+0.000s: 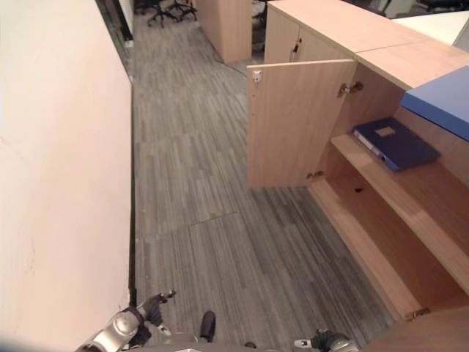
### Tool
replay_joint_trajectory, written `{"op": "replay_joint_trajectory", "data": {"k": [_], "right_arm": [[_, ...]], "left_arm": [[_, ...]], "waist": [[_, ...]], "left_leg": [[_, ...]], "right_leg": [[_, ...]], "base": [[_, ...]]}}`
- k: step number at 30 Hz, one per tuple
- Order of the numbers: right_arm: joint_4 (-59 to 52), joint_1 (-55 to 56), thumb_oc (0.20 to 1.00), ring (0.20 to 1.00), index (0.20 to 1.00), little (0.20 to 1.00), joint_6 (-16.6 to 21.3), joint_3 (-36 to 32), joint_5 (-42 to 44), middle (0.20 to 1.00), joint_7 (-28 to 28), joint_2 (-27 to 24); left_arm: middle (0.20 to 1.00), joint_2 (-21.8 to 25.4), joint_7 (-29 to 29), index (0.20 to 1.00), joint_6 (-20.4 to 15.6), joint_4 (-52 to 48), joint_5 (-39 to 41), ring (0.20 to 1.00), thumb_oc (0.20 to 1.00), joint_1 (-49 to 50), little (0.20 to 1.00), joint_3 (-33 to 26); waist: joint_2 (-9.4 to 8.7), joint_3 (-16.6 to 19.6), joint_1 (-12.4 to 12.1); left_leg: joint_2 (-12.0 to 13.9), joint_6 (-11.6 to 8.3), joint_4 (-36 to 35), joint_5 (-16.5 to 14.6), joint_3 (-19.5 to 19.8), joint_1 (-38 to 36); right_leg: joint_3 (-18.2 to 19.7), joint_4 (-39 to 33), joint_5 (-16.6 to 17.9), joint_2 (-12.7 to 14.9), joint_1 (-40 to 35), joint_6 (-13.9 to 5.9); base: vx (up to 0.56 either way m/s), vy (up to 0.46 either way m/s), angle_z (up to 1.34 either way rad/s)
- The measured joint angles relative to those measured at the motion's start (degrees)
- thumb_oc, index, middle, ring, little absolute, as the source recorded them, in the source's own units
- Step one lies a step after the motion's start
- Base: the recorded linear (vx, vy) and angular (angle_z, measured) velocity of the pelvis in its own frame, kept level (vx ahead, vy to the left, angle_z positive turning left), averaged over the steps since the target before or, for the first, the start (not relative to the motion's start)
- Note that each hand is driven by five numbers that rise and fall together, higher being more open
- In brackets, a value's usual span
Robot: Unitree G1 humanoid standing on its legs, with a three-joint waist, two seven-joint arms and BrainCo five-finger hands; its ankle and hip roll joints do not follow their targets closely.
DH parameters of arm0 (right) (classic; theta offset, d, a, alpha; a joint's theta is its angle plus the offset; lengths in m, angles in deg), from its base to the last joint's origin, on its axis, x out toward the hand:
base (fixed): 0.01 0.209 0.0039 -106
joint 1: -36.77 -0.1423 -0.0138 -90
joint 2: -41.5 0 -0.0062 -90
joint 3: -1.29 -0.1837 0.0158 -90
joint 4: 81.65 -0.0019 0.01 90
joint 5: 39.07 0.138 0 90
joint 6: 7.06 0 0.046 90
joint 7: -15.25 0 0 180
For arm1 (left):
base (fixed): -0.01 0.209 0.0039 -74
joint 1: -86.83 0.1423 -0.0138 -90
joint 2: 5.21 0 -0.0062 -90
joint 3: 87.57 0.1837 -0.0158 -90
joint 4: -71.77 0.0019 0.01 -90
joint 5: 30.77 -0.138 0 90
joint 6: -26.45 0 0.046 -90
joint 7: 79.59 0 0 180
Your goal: Put the empty folder in the office cabinet
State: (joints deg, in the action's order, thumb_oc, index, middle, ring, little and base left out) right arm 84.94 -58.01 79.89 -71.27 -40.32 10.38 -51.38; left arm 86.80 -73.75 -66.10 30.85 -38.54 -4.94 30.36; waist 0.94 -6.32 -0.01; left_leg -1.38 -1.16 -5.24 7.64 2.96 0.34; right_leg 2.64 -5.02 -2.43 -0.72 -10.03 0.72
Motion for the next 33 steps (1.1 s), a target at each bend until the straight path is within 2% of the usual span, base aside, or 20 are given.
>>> {"op": "replay_joint_trajectory", "data": {"k": [3, 6, 7, 9, 10, 12, 14, 15, 16, 18, 19, 20, 21, 24, 26, 27, 28, 30, 31, 33], "right_arm": [[0.17, 0.48, 1.000, 1.000, 1.000, 1.000, -0.07, -0.19, -0.01, 1.000, -0.18, 1.25], [0.01, 0.23, 1.000, 1.000, 1.000, 1.000, -0.04, -0.26, -0.01, 1.000, -0.20, 1.50], [0.06, 0.05, 1.000, 1.000, 1.000, 1.000, -0.07, -0.63, 0.01, 1.000, -0.21, 1.42], [0.04, -0.61, 1.000, 1.000, 1.000, 1.000, -0.07, -1.88, 0.05, 1.000, -0.25, 1.23], [-0.19, -2.10, 1.000, 1.000, 1.000, 1.000, -0.09, -2.13, 0.07, 1.000, -0.25, 1.14], [-1.74, -2.50, 1.000, 1.000, 1.000, 1.000, -0.09, -2.43, 0.16, 1.000, -0.13, 1.29], [-3.97, -2.59, 1.000, 1.000, 1.000, 1.000, 0.01, -2.27, 0.17, 1.000, 0.65, 1.37], [-4.57, -2.72, 1.000, 1.000, 1.000, 1.000, 0.09, -2.28, 0.19, 1.000, 1.18, 1.62], [-5.20, -2.95, 1.000, 1.000, 1.000, 1.000, 0.08, -2.28, 0.21, 1.000, 1.61, 1.99], [-5.89, -2.96, 1.000, 1.000, 1.000, 1.000, 0.02, -2.27, 0.30, 1.000, 2.21, 2.51], [-5.35, -2.23, 1.000, 1.000, 1.000, 1.000, -0.17, -1.92, 0.40, 1.000, 2.52, 2.22], [-5.54, -0.97, 1.000, 1.000, 1.000, 1.000, -0.10, -1.46, 0.56, 1.000, 2.69, 1.15], [-5.62, 0.45, 1.000, 1.000, 1.000, 1.000, -0.14, -1.43, 0.86, 1.000, 2.97, 0.73], [-4.94, 0.84, 1.000, 1.000, 1.000, 1.000, -0.14, -1.85, 1.75, 1.000, 3.53, 0.89], [-4.64, 0.75, 1.000, 1.000, 1.000, 1.000, -0.33, -1.68, 1.76, 1.000, 3.63, 0.86], [-4.50, 0.77, 1.000, 1.000, 1.000, 1.000, -0.70, -1.60, 1.76, 1.000, 3.67, 0.88], [-4.59, 1.01, 1.000, 1.000, 1.000, 1.000, -0.85, -1.65, 1.75, 1.000, 3.68, 0.84], [-4.59, 1.31, 1.000, 1.000, 1.000, 1.000, -1.08, -1.65, 1.80, 1.000, 3.64, 0.72], [-4.58, 1.31, 1.000, 1.000, 1.000, 1.000, -1.14, -1.63, 2.02, 1.000, 3.65, 0.62], [-4.74, 1.73, 1.000, 1.000, 1.000, 1.000, -1.07, -1.57, 2.43, 1.000, 3.67, 0.43]], "left_arm": [[1.000, 0.06, -0.18, 1.000, -0.02, 0.11, 0.08, 1.000, 1.000, -1.34, 1.000, -0.48], [1.000, 0.01, -0.27, 1.000, 0.12, 0.48, 0.50, 1.000, 1.000, -1.45, 1.000, -1.23], [1.000, -0.61, -0.36, 1.000, 0.23, 0.84, 0.90, 1.000, 1.000, -1.14, 1.000, -1.51], [1.000, -1.45, -0.32, 1.000, 0.57, 1.75, 2.45, 1.000, 1.000, -0.79, 1.000, -1.45], [1.000, -1.73, -0.28, 1.000, 0.90, 2.37, 2.89, 1.000, 1.000, -0.92, 1.000, -1.42], [1.000, -1.69, -0.32, 1.000, 1.54, 2.49, 3.35, 1.000, 1.000, -0.48, 1.000, -1.70], [1.000, -1.95, -0.31, 1.000, 2.22, 2.28, 5.15, 1.000, 1.000, 0.89, 1.000, -3.00], [1.000, -1.69, -0.41, 1.000, 2.27, 1.91, 5.38, 1.000, 1.000, 1.30, 1.000, -3.26], [1.000, -1.23, -0.67, 1.000, 2.44, 1.75, 6.18, 1.000, 1.000, 1.20, 1.000, -3.42], [1.000, -0.50, -0.81, 1.000, 2.83, 1.64, 6.84, 1.000, 1.000, 0.48, 1.000, -3.51], [1.000, -0.66, -0.73, 1.000, 2.93, 1.62, 6.82, 1.000, 1.000, 0.42, 1.000, -3.18], [1.000, -1.30, -0.73, 1.000, 3.02, 1.63, 6.82, 1.000, 1.000, 0.58, 1.000, -3.17], [1.000, -1.53, -0.83, 1.000, 3.00, 1.46, 6.81, 1.000, 1.000, 0.14, 1.000, -3.21], [1.000, -1.23, -1.08, 1.000, 3.04, 1.29, 6.80, 1.000, 1.000, -2.02, 1.000, -3.26], [1.000, -1.53, -0.83, 1.000, 3.40, 1.41, 6.78, 1.000, 1.000, -2.55, 1.000, -3.19], [1.000, -1.93, -0.76, 1.000, 3.40, 1.41, 6.77, 1.000, 1.000, -2.24, 1.000, -3.18], [1.000, -2.09, -0.66, 1.000, 3.45, 1.38, 6.77, 1.000, 1.000, -1.95, 1.000, -3.18], [1.000, -2.00, -0.64, 1.000, 3.63, 0.95, 6.77, 1.000, 1.000, -0.84, 1.000, -3.36], [1.000, -2.02, -0.64, 1.000, 3.70, 0.81, 6.79, 1.000, 1.000, 0.01, 1.000, -3.32], [1.000, -2.19, -0.66, 1.000, 4.07, 0.81, 6.80, 1.000, 1.000, 1.55, 1.000, -3.29]], "waist": [[-0.31, 0.22, 0.03], [0.79, 0.38, 0.23], [1.92, 0.26, -0.20], [2.46, -0.07, -0.87], [3.97, -0.48, -1.13], [2.84, -1.22, -2.26], [2.30, -1.07, -3.39], [1.81, -0.73, -3.49], [1.14, -0.75, -3.18], [-0.72, -1.40, -1.26], [-1.50, -1.94, -0.32], [-1.18, -1.80, 0.36], [-1.05, -1.66, 1.32], [-1.60, -2.13, 1.29], [-1.65, -1.97, 2.25], [-1.08, -1.54, 2.43], [-0.53, -1.08, 2.62], [0.14, -0.90, 2.69], [0.83, -0.47, 2.80], [0.77, 0.56, 2.87]], "left_leg": [[-1.28, 1.55, -0.04, -1.12, -1.60, -1.22], [-1.80, 2.61, -0.43, -2.31, -3.54, -1.72], [-1.34, 3.00, -0.53, -2.64, -4.61, -1.84], [-0.59, 3.40, -0.54, -3.34, -6.47, -1.69], [0.90, 3.63, -0.53, -2.96, -8.75, -1.64], [0.99, 4.53, -0.56, -3.15, -13.48, -1.76], [1.18, 4.11, -0.57, -4.26, -17.33, -1.32], [1.26, 3.76, -0.56, -4.50, -18.29, -0.94], [1.29, 3.60, -0.54, -4.56, -18.11, 0.05], [0.54, 3.02, 0.53, -4.89, -17.87, 0.98], [0.25, 3.55, 3.71, -5.57, -17.31, 0.48], [0.63, 3.04, 3.80, -7.72, -16.50, -1.29], [0.58, 2.77, 1.96, -7.10, -16.05, -2.86], [1.88, 3.21, 0.05, -6.61, -16.69, -3.04], [2.40, 3.00, 0.02, -6.82, -16.46, -3.32], [2.97, 2.58, 0.02, -7.15, -16.47, -3.83], [3.49, 2.08, 0.03, -7.22, -16.36, -3.90], [4.00, 1.72, 0.04, -7.00, -16.07, -4.87], [4.58, 1.17, 0.04, -7.38, -15.26, -5.75], [4.76, 0.36, 0.07, -6.97, -15.09, -6.81]], "right_leg": [[0.28, 0.04, -0.53, 1.60, -0.34, -1.24], [1.49, 2.60, -1.10, 2.38, 1.26, -2.45], [1.41, 5.63, -1.43, 1.92, 3.12, -3.08], [1.05, 11.59, -2.00, 1.08, 7.10, -3.67], [-1.53, 17.70, -2.77, 0.67, 10.42, -4.61], [-13.63, 23.09, -6.55, 4.59, 13.44, -0.66], [-19.12, 24.76, -7.42, 9.00, 14.48, -1.10], [-19.04, 23.12, -7.13, 9.84, 14.90, -2.31], [-18.69, 19.05, -7.38, 9.65, 14.68, -4.61], [-18.32, 12.77, -3.08, 9.75, 13.10, -9.14], [-18.81, 11.75, -2.08, 9.80, 11.87, -9.89], [-19.08, 12.17, -2.21, 8.88, 10.96, -9.95], [-19.73, 13.16, -2.52, 8.89, 10.91, -10.23], [-23.16, 16.15, -3.39, 8.99, 15.02, -9.77], [-26.26, 13.87, -0.25, 8.89, 15.71, -7.68], [-27.14, 12.27, -0.02, 8.05, 14.41, -6.86], [-27.14, 9.80, 0.53, 7.02, 13.11, -6.34], [-27.46, 6.31, 2.27, 5.56, 10.19, -3.75], [-27.16, 6.45, 1.75, 4.98, 9.38, -3.67], [-26.90, 6.41, 1.00, 4.71, 8.76, -2.71]], "base": [[0.07, 0.143, -0.26], [0.02, 0.155, -0.37], [0.01, 0.148, -0.43], [0.00, 0.137, -0.64], [0.05, 0.140, -0.79], [0.11, 0.084, -0.96], [0.05, 0.019, -1.09], [0.12, 0.010, -0.85], [0.14, 0.012, -0.58], [0.19, 0.004, -0.17], [0.22, -0.027, -0.10], [0.30, -0.041, -0.05], [0.31, -0.067, -0.13], [0.26, -0.088, -0.27], [0.20, -0.068, 0.00], [0.20, -0.068, 0.07], [0.40, -0.153, 0.00], [0.40, -0.170, -0.03], [0.27, -0.136, -0.10], [0.25, -0.153, -0.11]]}}
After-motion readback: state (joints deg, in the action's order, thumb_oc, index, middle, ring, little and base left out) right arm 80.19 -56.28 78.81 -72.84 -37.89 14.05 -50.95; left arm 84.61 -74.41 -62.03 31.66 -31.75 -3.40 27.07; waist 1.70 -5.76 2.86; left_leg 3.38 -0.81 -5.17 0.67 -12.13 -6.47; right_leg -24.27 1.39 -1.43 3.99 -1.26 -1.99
